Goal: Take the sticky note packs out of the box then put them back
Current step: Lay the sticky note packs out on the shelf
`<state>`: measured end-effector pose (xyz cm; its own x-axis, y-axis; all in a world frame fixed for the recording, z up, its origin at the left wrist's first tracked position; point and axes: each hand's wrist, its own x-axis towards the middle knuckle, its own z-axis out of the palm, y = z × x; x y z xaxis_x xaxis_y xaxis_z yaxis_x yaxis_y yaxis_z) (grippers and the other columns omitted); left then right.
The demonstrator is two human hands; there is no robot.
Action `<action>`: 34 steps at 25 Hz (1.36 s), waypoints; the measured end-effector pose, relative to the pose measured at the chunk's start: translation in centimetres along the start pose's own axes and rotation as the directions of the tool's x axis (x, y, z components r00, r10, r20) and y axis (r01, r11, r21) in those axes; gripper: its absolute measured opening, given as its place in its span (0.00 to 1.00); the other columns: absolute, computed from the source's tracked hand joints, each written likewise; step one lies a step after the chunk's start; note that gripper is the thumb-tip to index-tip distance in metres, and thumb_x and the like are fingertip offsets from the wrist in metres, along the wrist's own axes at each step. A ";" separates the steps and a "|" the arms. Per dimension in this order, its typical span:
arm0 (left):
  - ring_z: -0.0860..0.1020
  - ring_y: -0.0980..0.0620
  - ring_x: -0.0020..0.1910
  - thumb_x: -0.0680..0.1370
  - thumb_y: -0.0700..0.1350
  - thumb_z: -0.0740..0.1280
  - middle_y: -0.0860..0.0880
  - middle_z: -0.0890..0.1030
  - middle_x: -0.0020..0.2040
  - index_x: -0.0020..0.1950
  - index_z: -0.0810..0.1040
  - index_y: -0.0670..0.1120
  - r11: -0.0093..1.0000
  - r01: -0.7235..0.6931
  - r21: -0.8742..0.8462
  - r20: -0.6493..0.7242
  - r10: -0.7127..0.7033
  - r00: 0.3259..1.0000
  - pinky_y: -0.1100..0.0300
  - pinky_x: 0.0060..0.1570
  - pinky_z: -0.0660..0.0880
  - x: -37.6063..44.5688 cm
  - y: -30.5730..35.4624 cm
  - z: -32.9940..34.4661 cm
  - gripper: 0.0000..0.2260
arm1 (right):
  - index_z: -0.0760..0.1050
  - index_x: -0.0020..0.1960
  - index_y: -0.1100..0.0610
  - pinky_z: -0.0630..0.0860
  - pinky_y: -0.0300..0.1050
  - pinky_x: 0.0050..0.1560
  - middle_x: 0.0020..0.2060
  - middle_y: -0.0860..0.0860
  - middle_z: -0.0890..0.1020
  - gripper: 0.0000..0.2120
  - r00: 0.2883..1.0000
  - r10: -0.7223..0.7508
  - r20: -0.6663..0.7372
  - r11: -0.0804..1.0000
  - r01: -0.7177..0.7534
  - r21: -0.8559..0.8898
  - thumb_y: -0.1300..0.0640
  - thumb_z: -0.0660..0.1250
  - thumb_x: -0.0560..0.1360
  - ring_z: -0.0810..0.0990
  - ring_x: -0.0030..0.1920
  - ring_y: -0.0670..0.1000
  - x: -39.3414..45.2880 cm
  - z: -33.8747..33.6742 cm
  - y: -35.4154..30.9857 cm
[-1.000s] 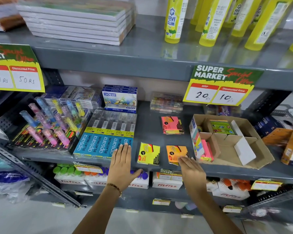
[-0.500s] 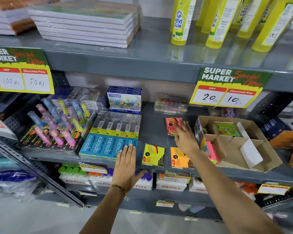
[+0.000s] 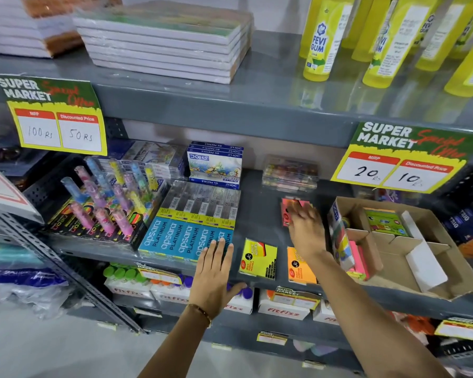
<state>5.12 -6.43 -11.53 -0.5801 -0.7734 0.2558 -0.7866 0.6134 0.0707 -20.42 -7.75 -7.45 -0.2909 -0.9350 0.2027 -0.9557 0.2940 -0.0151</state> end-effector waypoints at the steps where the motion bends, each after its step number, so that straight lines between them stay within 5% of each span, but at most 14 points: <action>1: 0.73 0.38 0.63 0.64 0.67 0.69 0.37 0.75 0.64 0.67 0.69 0.39 1.000 0.005 0.000 0.006 -0.005 1.000 0.40 0.59 0.68 0.0 0.0 0.0 0.42 | 0.60 0.75 0.57 0.55 0.52 0.75 0.74 0.55 0.65 0.26 0.998 0.027 0.062 0.999 -0.029 0.021 0.60 0.61 0.78 0.59 0.75 0.59 0.1 0.1 0.0; 3: 0.73 0.39 0.63 0.64 0.68 0.67 0.38 0.75 0.64 0.67 0.69 0.40 1.000 0.018 0.009 0.020 -0.018 1.000 0.40 0.60 0.68 0.0 0.0 0.0 0.41 | 0.55 0.76 0.55 0.51 0.52 0.76 0.77 0.53 0.59 0.26 0.984 0.061 0.166 0.996 -0.070 0.054 0.59 0.58 0.80 0.53 0.77 0.59 0.2 0.4 0.3; 7: 0.72 0.40 0.64 0.67 0.69 0.58 0.39 0.74 0.65 0.68 0.69 0.40 0.999 0.036 0.033 0.045 -0.038 0.998 0.41 0.60 0.67 -0.1 0.0 0.0 0.40 | 0.66 0.72 0.55 0.66 0.49 0.71 0.72 0.53 0.69 0.22 0.996 -0.003 0.084 1.000 0.002 0.009 0.65 0.61 0.78 0.66 0.73 0.56 -0.5 0.8 0.5; 12: 0.71 0.40 0.65 0.66 0.69 0.63 0.39 0.73 0.66 0.68 0.68 0.41 1.000 0.017 0.024 0.044 -0.018 0.999 0.42 0.63 0.66 -0.1 0.0 0.2 0.41 | 0.84 0.46 0.53 0.82 0.45 0.44 0.40 0.48 0.88 0.16 0.976 -0.213 -0.037 0.973 0.208 -0.103 0.53 0.81 0.60 0.85 0.42 0.51 -1.6 -0.8 -3.9; 14: 0.70 0.40 0.66 0.66 0.69 0.64 0.39 0.73 0.67 0.69 0.68 0.40 1.000 0.015 0.019 0.046 -0.016 0.999 0.45 0.69 0.58 -0.3 0.0 0.1 0.41 | 0.83 0.51 0.54 0.81 0.48 0.52 0.45 0.49 0.87 0.16 0.973 -0.228 0.031 0.970 0.230 -0.081 0.56 0.79 0.64 0.84 0.48 0.53 -1.7 -0.7 -5.5; 17: 0.70 0.40 0.66 0.66 0.68 0.65 0.39 0.72 0.67 0.69 0.68 0.40 1.000 0.023 0.007 0.044 -0.023 0.999 0.49 0.69 0.46 -0.3 0.0 -0.2 0.42 | 0.74 0.65 0.53 0.68 0.52 0.69 0.64 0.50 0.79 0.17 0.969 -0.208 0.131 0.978 0.209 0.011 0.63 0.63 0.77 0.75 0.63 0.54 -1.6 0.7 -6.1; 22: 0.73 0.41 0.64 0.64 0.69 0.67 0.39 0.75 0.65 0.67 0.70 0.41 1.000 0.014 0.009 0.011 -0.014 1.000 0.43 0.61 0.67 -0.2 0.2 -0.1 0.42 | 0.78 0.61 0.53 0.67 0.50 0.70 0.65 0.47 0.78 0.15 0.975 -0.191 0.111 0.964 0.166 0.207 0.60 0.59 0.79 0.73 0.65 0.52 -1.5 0.8 -5.4; 26: 0.73 0.41 0.63 0.63 0.69 0.67 0.39 0.75 0.64 0.67 0.70 0.41 1.000 0.018 0.006 -0.004 -0.018 1.000 0.43 0.60 0.69 -0.2 0.1 0.1 0.42 | 0.72 0.67 0.55 0.68 0.52 0.70 0.68 0.53 0.74 0.20 1.000 0.001 -0.023 0.977 0.004 0.213 0.63 0.64 0.76 0.70 0.69 0.55 0.0 0.1 -2.8; 30: 0.74 0.41 0.63 0.63 0.69 0.67 0.39 0.76 0.64 0.66 0.71 0.41 1.000 0.021 0.020 -0.009 -0.021 1.000 0.43 0.59 0.69 -0.1 0.1 0.1 0.42 | 0.57 0.76 0.53 0.55 0.54 0.75 0.77 0.55 0.57 0.30 0.949 0.201 0.245 0.965 -0.235 0.120 0.66 0.61 0.77 0.54 0.76 0.60 0.5 0.4 1.6; 34: 0.74 0.41 0.62 0.63 0.69 0.67 0.39 0.76 0.63 0.66 0.71 0.40 1.000 0.020 0.023 -0.006 -0.020 1.000 0.43 0.59 0.70 -0.1 0.1 0.0 0.43 | 0.70 0.70 0.55 0.69 0.48 0.69 0.70 0.54 0.73 0.23 0.989 0.094 0.117 0.986 -0.109 0.128 0.70 0.58 0.78 0.69 0.70 0.57 -1.3 0.5 2.7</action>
<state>5.06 -6.29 -11.58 -0.5630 -0.7846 0.2597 -0.8027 0.5939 0.0539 -22.65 -5.84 -8.20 -0.3829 -0.9199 0.0849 -0.9162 0.3663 -0.1626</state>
